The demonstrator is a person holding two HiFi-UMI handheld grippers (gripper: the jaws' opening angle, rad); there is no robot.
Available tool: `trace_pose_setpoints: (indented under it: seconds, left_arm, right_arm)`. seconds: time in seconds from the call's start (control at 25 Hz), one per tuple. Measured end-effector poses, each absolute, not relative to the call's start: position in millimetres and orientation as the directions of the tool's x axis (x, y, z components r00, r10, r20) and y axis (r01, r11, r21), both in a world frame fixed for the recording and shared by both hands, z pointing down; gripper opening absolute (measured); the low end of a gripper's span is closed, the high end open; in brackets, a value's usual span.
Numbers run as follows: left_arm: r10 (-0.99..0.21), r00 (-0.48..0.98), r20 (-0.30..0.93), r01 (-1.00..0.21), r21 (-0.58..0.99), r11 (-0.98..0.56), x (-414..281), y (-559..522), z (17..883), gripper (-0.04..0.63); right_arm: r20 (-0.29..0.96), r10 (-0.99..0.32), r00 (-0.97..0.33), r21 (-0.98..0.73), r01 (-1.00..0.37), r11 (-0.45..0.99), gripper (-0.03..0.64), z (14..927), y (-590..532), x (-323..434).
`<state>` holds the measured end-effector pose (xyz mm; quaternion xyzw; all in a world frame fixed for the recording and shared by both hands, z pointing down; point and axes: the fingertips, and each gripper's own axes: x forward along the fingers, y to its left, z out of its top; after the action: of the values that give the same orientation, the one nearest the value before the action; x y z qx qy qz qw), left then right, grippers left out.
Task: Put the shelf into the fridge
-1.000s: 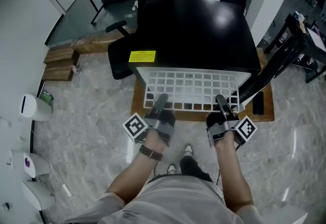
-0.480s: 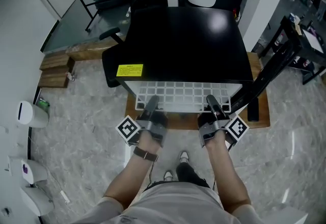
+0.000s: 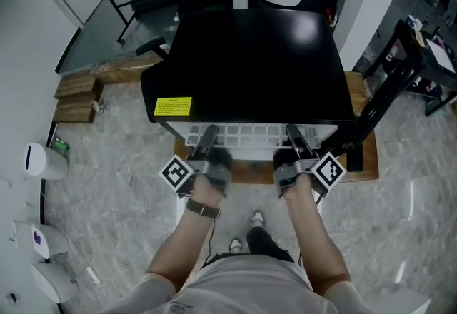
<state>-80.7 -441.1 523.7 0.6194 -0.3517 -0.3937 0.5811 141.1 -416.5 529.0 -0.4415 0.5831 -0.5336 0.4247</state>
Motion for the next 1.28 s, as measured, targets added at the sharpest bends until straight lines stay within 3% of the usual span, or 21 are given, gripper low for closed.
trace_pose_setpoints:
  seconds: [1.28]
  left_arm:
    - [-0.911,0.399,-0.103,0.051,0.995,-0.090,-75.7,-485.0,521.9,0.028]
  right_arm:
    - [-0.060,-0.977,-0.203,-0.994,-0.081,0.078,0.046,523.2,-461.0,146.9]
